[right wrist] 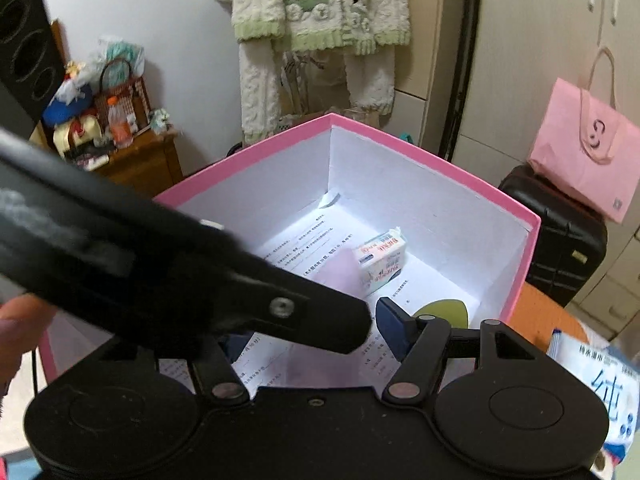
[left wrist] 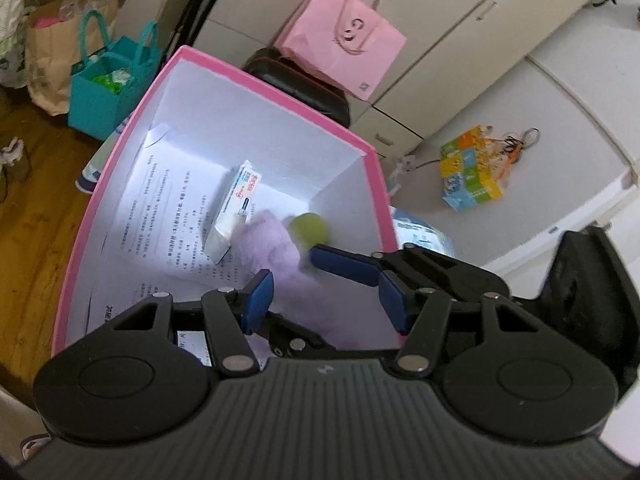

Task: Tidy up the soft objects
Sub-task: 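Lower the purple plush into the box and open the left gripper, then withdraw the left gripper from the box toward the remaining items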

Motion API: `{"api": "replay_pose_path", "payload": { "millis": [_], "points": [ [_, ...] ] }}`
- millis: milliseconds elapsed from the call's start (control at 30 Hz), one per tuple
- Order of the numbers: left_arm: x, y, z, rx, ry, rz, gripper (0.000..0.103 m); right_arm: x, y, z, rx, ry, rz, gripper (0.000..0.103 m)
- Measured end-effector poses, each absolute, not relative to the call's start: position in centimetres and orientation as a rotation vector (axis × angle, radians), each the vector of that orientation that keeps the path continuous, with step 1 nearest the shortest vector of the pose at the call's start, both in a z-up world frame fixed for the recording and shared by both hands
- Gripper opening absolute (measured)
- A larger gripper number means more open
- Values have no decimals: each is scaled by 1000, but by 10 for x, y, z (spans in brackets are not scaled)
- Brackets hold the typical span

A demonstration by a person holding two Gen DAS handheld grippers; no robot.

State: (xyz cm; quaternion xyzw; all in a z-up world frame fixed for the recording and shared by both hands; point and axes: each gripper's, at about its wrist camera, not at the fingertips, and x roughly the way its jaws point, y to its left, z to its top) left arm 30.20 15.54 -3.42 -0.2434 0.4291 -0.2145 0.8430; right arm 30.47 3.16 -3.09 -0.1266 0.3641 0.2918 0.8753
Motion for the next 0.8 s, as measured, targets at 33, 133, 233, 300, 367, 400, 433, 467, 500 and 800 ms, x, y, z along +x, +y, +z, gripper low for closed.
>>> {"api": "replay_pose_path", "payload": {
  "millis": [33, 133, 233, 300, 367, 400, 433, 467, 500, 800],
  "points": [
    [302, 154, -35, -503, 902, -435, 57, 304, 33, -31, -290, 754, 597, 71],
    [299, 151, -33, -442, 878, -377, 57, 300, 37, -31, -358, 727, 556, 72],
    [291, 151, -26, -383, 852, -359, 58, 294, 34, -27, -367, 713, 558, 74],
    [285, 151, -21, -360, 847, -366, 59, 288, 29, -23, -364, 707, 566, 74],
    [279, 153, -15, -339, 838, -369, 60, 281, 25, -18, -366, 695, 569, 74],
    [275, 154, -12, -327, 831, -368, 60, 278, 23, -16, -366, 690, 572, 74],
    [272, 155, -8, -315, 823, -366, 60, 274, 21, -14, -365, 686, 576, 74],
    [268, 155, -5, -302, 817, -364, 61, 271, 19, -11, -363, 682, 578, 74],
    [265, 155, -2, -291, 814, -366, 61, 271, 20, -9, -360, 678, 579, 74],
    [219, 148, 31, -159, 775, -405, 61, 237, 5, 17, -359, 649, 631, 74]
  ]
}}
